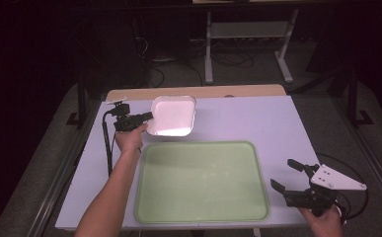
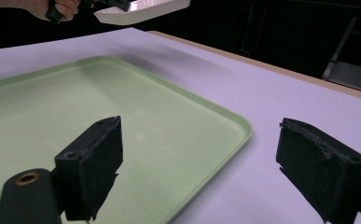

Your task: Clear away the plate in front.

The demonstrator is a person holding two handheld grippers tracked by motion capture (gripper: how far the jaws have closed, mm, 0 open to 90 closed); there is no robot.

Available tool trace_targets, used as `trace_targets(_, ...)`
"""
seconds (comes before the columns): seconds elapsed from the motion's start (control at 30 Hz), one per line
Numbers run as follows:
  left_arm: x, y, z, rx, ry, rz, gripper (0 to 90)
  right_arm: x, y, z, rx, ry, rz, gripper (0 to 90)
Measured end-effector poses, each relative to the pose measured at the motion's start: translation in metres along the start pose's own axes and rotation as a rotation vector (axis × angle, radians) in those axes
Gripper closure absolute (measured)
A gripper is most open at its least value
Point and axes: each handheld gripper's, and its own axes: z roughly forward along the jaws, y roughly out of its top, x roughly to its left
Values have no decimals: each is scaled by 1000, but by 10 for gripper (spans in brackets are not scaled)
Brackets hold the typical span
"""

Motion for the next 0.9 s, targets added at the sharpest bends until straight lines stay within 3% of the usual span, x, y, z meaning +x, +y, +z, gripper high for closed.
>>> trace_targets(0.37,-7,-13,-15,1,-39,6,885,-2,-1,-2,-12,-10,4,137)
trace_targets(0.9,-14,-39,-26,12,-52,5,885,-2,-3,-3,-9,-11,8,137)
